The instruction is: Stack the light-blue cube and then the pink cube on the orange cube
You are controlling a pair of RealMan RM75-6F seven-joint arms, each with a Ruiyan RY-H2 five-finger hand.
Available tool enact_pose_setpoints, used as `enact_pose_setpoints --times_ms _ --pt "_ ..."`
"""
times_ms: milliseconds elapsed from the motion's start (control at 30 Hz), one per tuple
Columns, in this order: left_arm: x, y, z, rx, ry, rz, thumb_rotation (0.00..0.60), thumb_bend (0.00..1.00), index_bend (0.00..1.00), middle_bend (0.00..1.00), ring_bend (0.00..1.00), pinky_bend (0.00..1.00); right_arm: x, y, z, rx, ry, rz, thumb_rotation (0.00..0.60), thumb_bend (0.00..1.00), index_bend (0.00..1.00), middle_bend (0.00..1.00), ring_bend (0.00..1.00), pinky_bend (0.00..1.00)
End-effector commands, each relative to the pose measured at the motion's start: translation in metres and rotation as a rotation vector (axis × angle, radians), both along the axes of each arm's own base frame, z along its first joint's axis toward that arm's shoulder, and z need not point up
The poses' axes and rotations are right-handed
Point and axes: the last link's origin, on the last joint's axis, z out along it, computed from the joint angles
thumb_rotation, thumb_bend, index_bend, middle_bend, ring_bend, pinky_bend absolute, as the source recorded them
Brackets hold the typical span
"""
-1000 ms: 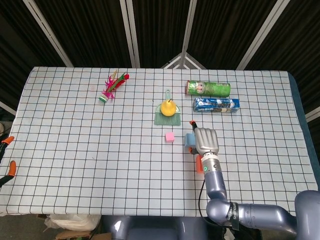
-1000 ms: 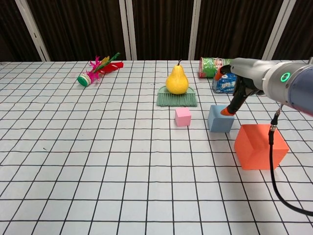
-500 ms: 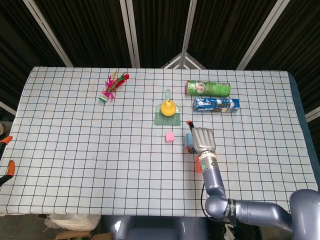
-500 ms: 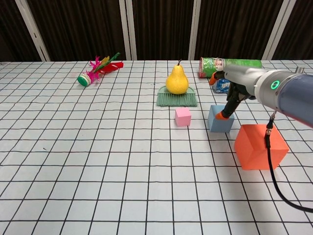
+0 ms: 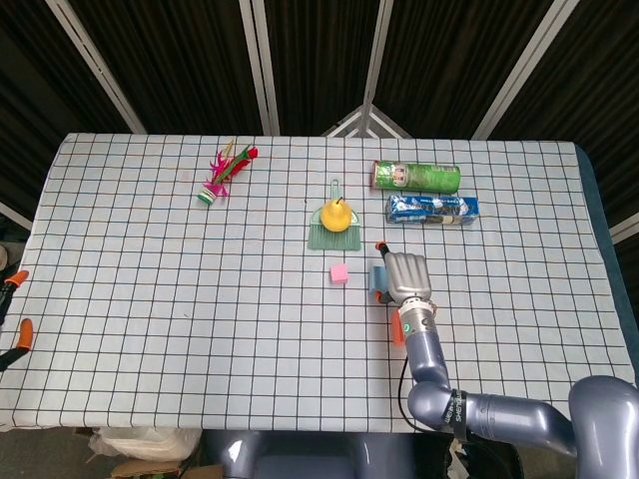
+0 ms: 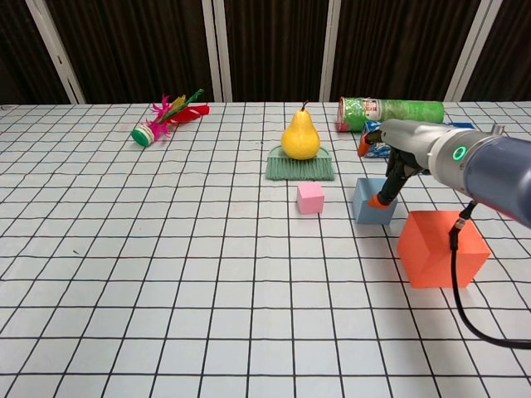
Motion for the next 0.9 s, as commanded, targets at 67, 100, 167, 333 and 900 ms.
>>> enact_pose_setpoints --times_ms 67,100,167,333,900 --pt "0.0002 -0.0005 0.0003 0.003 0.0 0.001 0.6 0.6 0.1 0.05 0.0 0.0 -0.0002 0.0 -0.0012 0.0 0.003 0.001 0.6 0.29 0.26 1.0 1.0 0.97" --pt "0.0002 -0.0005 0.0005 0.004 -0.001 0.001 0.6 0.6 0.1 0.05 0.0 0.0 -0.0003 -0.0002 -0.0014 0.0 0.003 0.001 0.6 0.29 0.26 1.0 1.0 0.97" --pt "0.0 -0.0007 0.001 0.005 -0.001 0.001 0.6 0.6 0.1 0.05 0.0 0.0 -0.0011 -0.0001 -0.0024 -0.001 0.005 0.0 0.6 0.29 0.28 1.0 1.0 0.97" --pt "-0.0005 0.0 0.0007 0.002 -0.001 0.003 0.6 0.6 0.1 0.05 0.0 0.0 -0.0025 -0.0007 -0.0039 -0.003 0.012 -0.002 0.6 0.29 0.3 1.0 1.0 0.97" --pt "0.0 -0.0006 0.0006 0.001 0.001 0.002 0.6 0.6 0.1 0.05 0.0 0.0 -0.0042 -0.0017 -0.0059 -0.012 0.046 -0.002 0.6 0.29 0.39 1.0 1.0 0.97"
